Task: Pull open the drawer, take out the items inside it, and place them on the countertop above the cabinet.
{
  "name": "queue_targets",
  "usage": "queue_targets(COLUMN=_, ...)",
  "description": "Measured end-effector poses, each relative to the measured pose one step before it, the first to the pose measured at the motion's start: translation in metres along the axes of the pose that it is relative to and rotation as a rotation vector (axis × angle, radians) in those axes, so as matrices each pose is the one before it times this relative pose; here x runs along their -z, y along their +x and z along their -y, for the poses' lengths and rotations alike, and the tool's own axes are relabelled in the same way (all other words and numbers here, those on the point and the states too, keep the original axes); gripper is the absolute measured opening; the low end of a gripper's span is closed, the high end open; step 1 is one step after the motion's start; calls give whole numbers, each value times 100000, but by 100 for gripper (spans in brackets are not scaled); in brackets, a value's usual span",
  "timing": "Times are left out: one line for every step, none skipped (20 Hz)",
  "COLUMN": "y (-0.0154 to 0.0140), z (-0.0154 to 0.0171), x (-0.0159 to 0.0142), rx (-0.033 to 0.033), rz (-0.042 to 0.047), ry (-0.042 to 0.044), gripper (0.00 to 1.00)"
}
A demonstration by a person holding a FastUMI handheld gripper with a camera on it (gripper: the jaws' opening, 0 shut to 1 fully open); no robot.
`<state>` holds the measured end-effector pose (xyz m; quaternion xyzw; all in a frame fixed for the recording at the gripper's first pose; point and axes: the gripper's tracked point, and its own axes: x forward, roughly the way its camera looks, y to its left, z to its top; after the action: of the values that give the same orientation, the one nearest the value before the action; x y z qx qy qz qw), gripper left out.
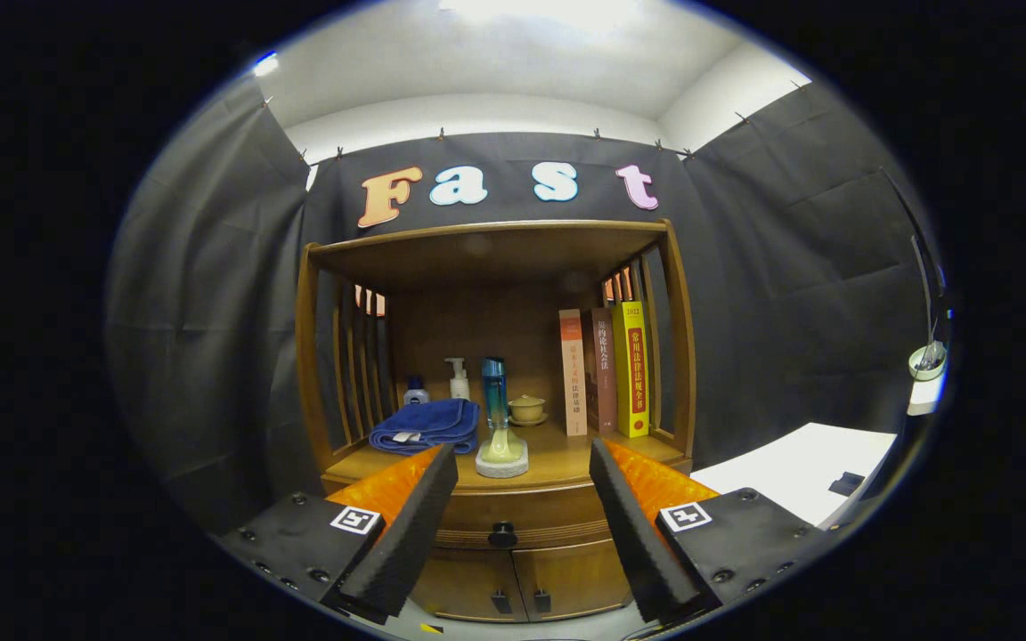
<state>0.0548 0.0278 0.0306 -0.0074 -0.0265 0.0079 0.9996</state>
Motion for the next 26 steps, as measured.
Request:
queue_targets(y=16, z=-60, x=-34, rx=-50, rz=33, ry=-152, gripper=98)
queue_targets(y=-1, z=52, x=-7, rx=42, rz=77, ry=-20, gripper=98)
queue_targets(y=-44, z=-23, x=-67, rx=3, rz=45, ry=81, gripper=98)
queue_targets(y=21, z=0, x=49, rx=35, rz=70, ry=129, gripper=98)
queue_targets(y=37, z=89, x=-23, rx=107, rz=12, ry=32, gripper=98)
queue_targets(y=-21, z=130, x=18, rx=161, rz=-69, ry=-51, gripper=98)
queue_targets(y=69, z=41, x=56, rx=136, rz=-116, ry=-9, gripper=98)
queue_targets(y=-9, z=75, x=64, rx=48, rz=-131, ry=85, gripper=98)
queue_targets(y=50, z=-23, x=97, rx=-48, rz=-233, ry=157, gripper=98)
queue_targets(y=-28, z=-25, x=49, rx=-38, rz=-176, ry=195, gripper=98)
queue_targets(y=-28, z=-2, x=-4, rx=-23, rz=-89, ry=170, gripper=98)
queue_targets(y=-11, z=4, x=47, rx=26, rz=-30, ry=86, gripper=98)
queue_targets(y=74, z=18, x=24, rx=51, rz=23, ry=-8, gripper=98)
queue_targets(y=-5, z=23, x=-32, rx=119, rz=111, ry=-23, gripper=98)
queue_targets(y=22, z=48, x=-6, rx=37, rz=25, ry=-6, gripper=98)
queue_targets(y=-26, z=-60, x=-20, rx=-5, rz=-31, ry=69, gripper=98)
queue_targets(y=-23, z=55, x=-19, rx=36, rz=-4, ry=101, gripper=98)
queue_targets(y=8, z=58, x=31, rx=108, rz=67, ry=137, gripper=98)
queue_targets(y=41, z=-12, x=-42, rx=16, rz=328, ry=258, gripper=98)
queue_targets(y=24, z=-66, x=14, rx=86, rz=324, ry=328, gripper=98)
queue_targets(y=-65, z=-77, x=2, rx=-24, rz=302, ry=322, gripper=98)
queue_targets(y=-23, z=-54, x=15, rx=-73, rz=198, ry=92, gripper=98)
queue_targets(y=77, z=7, x=43, rx=-25, rz=-142, ry=-170, gripper=98)
queue_targets(y=-89, z=99, x=-28, rx=106, rz=-42, ry=-188, gripper=98)
queue_targets(y=-102, z=208, x=-245, rx=487, rz=279, ry=-20, gripper=98)
queue_targets(y=42, z=218, x=-149, rx=653, rz=293, ry=183, gripper=98)
